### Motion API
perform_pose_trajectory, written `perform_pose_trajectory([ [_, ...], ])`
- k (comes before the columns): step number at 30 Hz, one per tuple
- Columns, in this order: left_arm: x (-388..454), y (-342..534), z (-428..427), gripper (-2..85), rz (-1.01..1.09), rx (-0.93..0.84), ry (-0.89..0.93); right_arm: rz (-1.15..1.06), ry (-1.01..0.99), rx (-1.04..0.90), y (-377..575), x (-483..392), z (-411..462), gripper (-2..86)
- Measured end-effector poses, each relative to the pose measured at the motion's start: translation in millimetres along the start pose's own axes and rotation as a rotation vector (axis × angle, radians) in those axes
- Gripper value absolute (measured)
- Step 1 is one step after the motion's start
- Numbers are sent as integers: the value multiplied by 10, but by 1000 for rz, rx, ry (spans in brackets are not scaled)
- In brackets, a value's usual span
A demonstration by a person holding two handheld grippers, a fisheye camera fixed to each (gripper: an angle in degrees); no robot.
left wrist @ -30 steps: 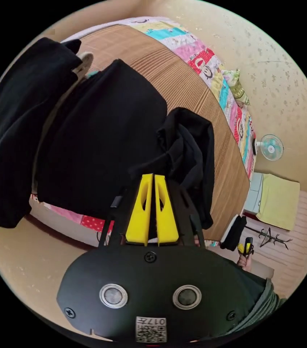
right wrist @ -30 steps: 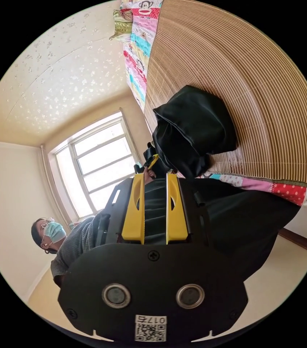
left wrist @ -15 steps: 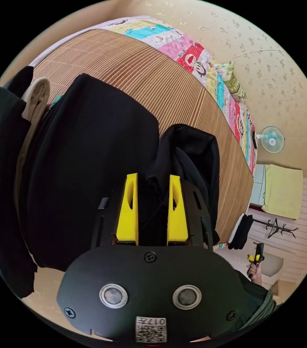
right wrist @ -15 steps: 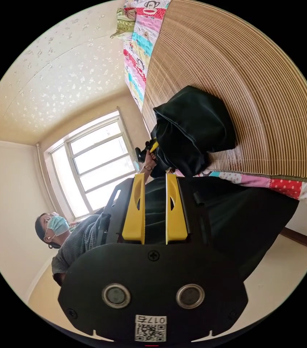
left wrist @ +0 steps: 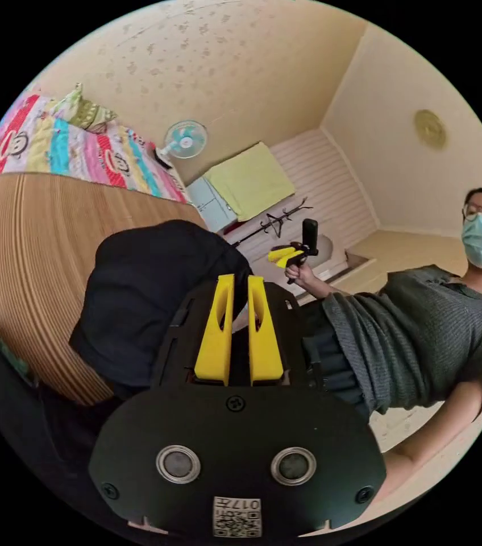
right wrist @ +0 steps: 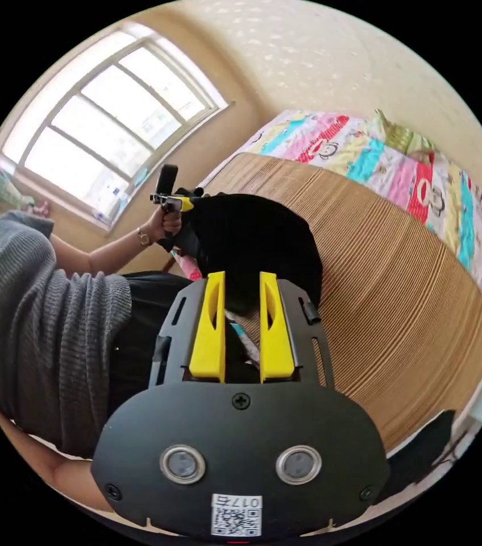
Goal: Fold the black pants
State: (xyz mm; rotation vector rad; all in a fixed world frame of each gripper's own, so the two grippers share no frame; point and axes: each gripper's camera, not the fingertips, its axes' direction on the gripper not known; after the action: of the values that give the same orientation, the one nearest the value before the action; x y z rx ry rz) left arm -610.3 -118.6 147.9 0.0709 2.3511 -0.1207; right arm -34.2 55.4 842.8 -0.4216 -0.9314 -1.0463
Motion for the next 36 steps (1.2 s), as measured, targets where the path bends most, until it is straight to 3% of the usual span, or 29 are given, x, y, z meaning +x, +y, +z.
perform_pose_trajectory([
  [2,318,-92,194,46,93,-79,-17,-242,189,-74,-697,-735,255,160],
  [6,1089,-190,808,45,322,-268,-120,-594,410,-237,-1321,-1638,959,176],
  [8,1307,-159,1011,45,376,-277,-135,-758,465,-403,-1478,-1943,1611,128],
  [10,1440,-98,1149,48,385,-278,-168,-795,594,-382,-1535,-2055,1920,89],
  [14,1613,129,1029,64,309,-89,-175,-522,516,-207,-1941,-1804,1682,75],
  [17,1677,444,971,108,237,46,-344,-353,573,-32,-2082,-1712,1159,70],
  [22,1663,918,1432,137,150,-110,-552,-156,650,315,-2165,-1843,-51,65],
  [29,2036,1218,2426,135,269,-149,-421,69,594,791,-2026,-2023,-1541,58],
  [34,2418,1123,3243,142,414,-146,-446,16,717,901,-2126,-2421,-1808,56],
  [36,2487,995,3666,134,407,-195,-297,10,807,919,-2209,-2574,-1814,55],
])
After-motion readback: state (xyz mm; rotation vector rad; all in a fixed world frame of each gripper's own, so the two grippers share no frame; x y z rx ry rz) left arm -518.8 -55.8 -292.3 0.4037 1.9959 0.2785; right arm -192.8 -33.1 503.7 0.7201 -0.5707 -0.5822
